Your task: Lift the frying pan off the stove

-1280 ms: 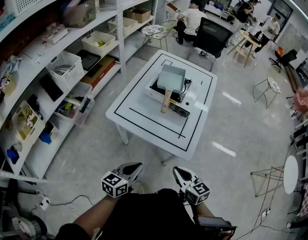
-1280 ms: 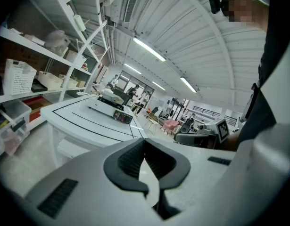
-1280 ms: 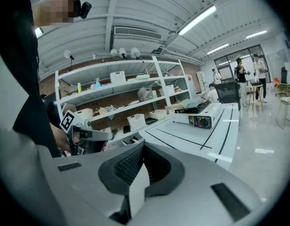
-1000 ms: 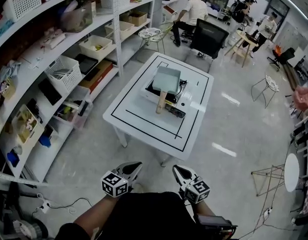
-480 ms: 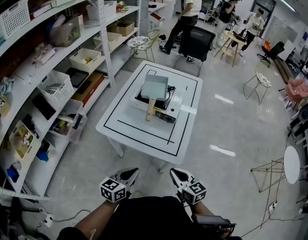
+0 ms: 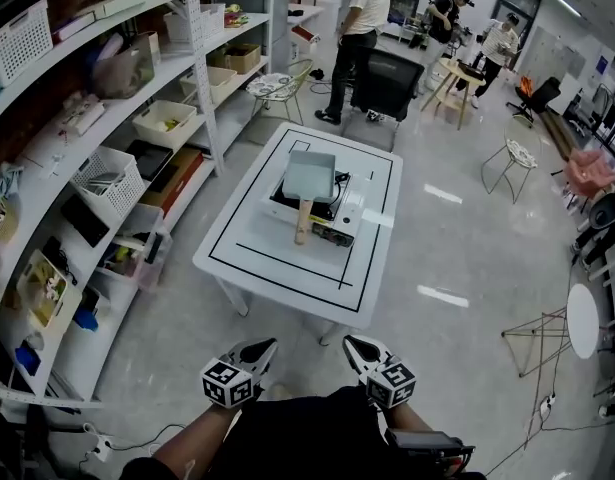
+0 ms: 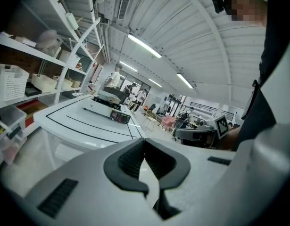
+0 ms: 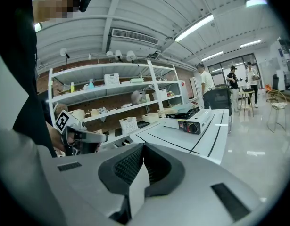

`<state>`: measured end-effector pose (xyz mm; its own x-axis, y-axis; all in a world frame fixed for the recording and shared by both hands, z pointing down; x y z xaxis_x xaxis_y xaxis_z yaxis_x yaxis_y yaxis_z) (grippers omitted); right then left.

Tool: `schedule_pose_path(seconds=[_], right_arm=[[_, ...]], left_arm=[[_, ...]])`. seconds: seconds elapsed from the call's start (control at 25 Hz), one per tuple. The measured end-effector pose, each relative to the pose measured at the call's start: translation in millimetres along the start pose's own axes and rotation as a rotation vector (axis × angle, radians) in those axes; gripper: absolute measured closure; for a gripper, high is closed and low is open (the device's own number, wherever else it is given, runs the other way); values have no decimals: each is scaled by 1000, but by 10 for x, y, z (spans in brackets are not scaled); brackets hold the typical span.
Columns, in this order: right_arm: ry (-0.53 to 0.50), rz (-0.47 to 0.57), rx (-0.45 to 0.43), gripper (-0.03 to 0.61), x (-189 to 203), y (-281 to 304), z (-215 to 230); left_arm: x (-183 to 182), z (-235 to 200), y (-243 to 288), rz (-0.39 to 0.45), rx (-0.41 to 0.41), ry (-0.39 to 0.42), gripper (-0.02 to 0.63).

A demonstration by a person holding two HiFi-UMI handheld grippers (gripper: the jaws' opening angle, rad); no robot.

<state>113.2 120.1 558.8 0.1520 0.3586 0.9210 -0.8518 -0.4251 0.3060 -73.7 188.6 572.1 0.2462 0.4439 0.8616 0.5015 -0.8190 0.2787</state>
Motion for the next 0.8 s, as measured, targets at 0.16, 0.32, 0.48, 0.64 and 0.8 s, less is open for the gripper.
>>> schedule_pose_path(seconds=[0.16, 0.32, 0.48, 0.64, 0.8], right_arm=[[-1, -10, 14, 554, -36, 27, -32], [-18, -17, 31, 554, -41, 39, 5], [-20, -14, 46, 554, -87, 52, 17], [-13, -17, 58, 554, -78, 41, 26], [11, -19, 60, 554, -52, 67, 73]], left_arm=[[-20, -68, -6, 13, 1, -10, 604], [-25, -97, 11, 14, 14, -13, 604], [-46, -118, 32, 9, 29, -11, 604], [-25, -150, 36, 2, 29, -27, 604], [-26, -198, 84, -3, 20, -37, 604]])
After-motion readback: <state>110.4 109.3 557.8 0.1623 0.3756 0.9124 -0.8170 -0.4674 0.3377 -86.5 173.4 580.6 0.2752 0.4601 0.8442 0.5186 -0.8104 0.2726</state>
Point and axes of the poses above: the fingertips, and each gripper's own axes: y forward along the fingers, z to its right, x out of its underside, the point moved 3 cm from there along -y, backward along the fingers
